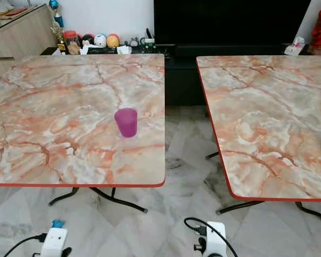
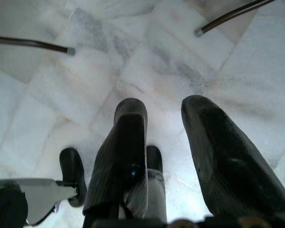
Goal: Setting the table
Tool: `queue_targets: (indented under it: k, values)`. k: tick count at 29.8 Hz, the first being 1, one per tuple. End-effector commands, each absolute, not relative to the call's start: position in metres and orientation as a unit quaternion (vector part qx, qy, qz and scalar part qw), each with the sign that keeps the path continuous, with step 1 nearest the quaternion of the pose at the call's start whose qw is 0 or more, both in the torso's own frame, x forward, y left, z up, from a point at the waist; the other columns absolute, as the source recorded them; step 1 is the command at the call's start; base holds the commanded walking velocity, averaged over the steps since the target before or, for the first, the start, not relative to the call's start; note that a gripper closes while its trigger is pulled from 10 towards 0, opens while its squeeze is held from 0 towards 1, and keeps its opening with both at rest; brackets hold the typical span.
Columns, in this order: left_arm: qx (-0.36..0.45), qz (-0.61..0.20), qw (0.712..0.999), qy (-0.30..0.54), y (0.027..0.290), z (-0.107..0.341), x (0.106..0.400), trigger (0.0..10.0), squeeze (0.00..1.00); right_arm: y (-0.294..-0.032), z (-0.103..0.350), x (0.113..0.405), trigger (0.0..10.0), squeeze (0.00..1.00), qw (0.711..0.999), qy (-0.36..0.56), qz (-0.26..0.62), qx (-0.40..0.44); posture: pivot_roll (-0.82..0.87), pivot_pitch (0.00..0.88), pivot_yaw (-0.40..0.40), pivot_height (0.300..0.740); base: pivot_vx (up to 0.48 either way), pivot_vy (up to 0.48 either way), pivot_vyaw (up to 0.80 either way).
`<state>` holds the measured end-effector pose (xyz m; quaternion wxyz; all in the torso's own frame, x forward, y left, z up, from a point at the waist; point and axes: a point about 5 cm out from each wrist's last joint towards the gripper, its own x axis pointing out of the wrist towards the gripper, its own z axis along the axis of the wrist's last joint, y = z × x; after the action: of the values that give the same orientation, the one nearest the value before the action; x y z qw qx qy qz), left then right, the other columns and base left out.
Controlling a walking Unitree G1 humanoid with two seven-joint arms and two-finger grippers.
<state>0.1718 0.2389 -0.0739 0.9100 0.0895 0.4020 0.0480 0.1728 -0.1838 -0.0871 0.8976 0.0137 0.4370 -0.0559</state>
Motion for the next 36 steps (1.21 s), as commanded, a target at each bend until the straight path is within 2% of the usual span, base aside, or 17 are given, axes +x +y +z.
queue_targets:
  k: [1, 7, 13, 17, 18, 19, 24, 29, 31, 34, 36]
  values:
    - [0.078, 0.059, 0.914, 0.393, 0.246, -0.073, 0.166, 10.0, 0.0, -0.186, -0.089, 0.169, 10.0, 0.0, 0.893, 0.445, -0.057, 0.012, 0.06, 0.0, 0.034, 0.74, 0.0, 0.0, 0.0]
    - [0.088, 0.046, 0.952, 0.289, 0.267, -0.055, 0.147, 10.0, 0.0, -0.193, -0.09, 0.165, 10.0, 0.0, 0.888, 0.456, -0.056, 0.01, 0.09, 0.0, 0.023, 0.74, 0.0, 0.0, 0.0]
    - [0.104, 0.072, 0.968, 0.217, 0.283, -0.035, 0.134, 10.0, 0.0, -0.195, -0.091, 0.163, 10.0, 0.0, 0.885, 0.463, -0.055, 0.009, 0.12, 0.0, 0.013, 0.74, 0.0, 0.0, 0.0]
    - [0.115, 0.102, 0.975, 0.158, 0.288, -0.011, 0.135, 10.0, 0.0, -0.195, -0.091, 0.164, 10.0, 0.0, 0.883, 0.467, -0.049, 0.003, 0.15, 0.0, 0.001, 0.74, 0.0, 0.0, 0.0]
    - [0.129, 0.119, 0.981, 0.078, 0.281, 0.035, 0.153, 10.0, 0.0, -0.194, -0.091, 0.165, 10.0, 0.0, 0.883, 0.467, -0.046, 0.005, 0.15, 0.0, -0.002, 0.74, 0.0, 0.0, 0.0]
    - [0.135, 0.134, 0.981, 0.036, 0.278, 0.061, 0.163, 10.0, 0.0, -0.194, -0.09, 0.166, 10.0, 0.0, 0.883, 0.468, -0.044, 0.004, 0.15, 0.0, -0.002, 0.74, 0.0, 0.0, 0.0]
    - [0.15, 0.157, 0.972, -0.084, 0.262, 0.128, 0.193, 10.0, 0.0, -0.202, -0.088, 0.168, 10.0, 0.0, 0.885, 0.459, -0.069, 0.022, 0.17, 0.0, -0.008, 0.74, 0.0, 0.0, 0.0]
    - [0.13, 0.138, 0.973, -0.131, 0.242, 0.153, 0.215, 10.0, 0.0, -0.213, -0.087, 0.167, 10.0, 0.0, 0.884, 0.456, -0.096, 0.034, 0.16, 0.0, -0.004, 0.74, 0.0, 0.0, 0.0]
    - [0.115, 0.109, 0.979, -0.124, 0.227, 0.161, 0.225, 10.0, 0.0, -0.198, -0.087, 0.172, 10.0, 0.0, 0.889, 0.448, -0.089, 0.037, 0.15, 0.0, -0.008, 0.74, 0.0, 0.0, 0.0]
    - [0.099, 0.047, 0.985, -0.133, 0.203, 0.163, 0.248, 10.0, 0.0, -0.193, -0.087, 0.173, 10.0, 0.0, 0.891, 0.441, -0.098, 0.044, 0.15, 0.0, -0.008, 0.74, 0.0, 0.0, 0.0]
    - [0.09, 0.031, 0.988, -0.12, 0.198, 0.158, 0.258, 10.0, 0.0, -0.191, -0.088, 0.172, 10.0, 0.0, 0.89, 0.445, -0.097, 0.034, 0.14, 0.0, -0.009, 0.74, 0.0, 0.0, 0.0]
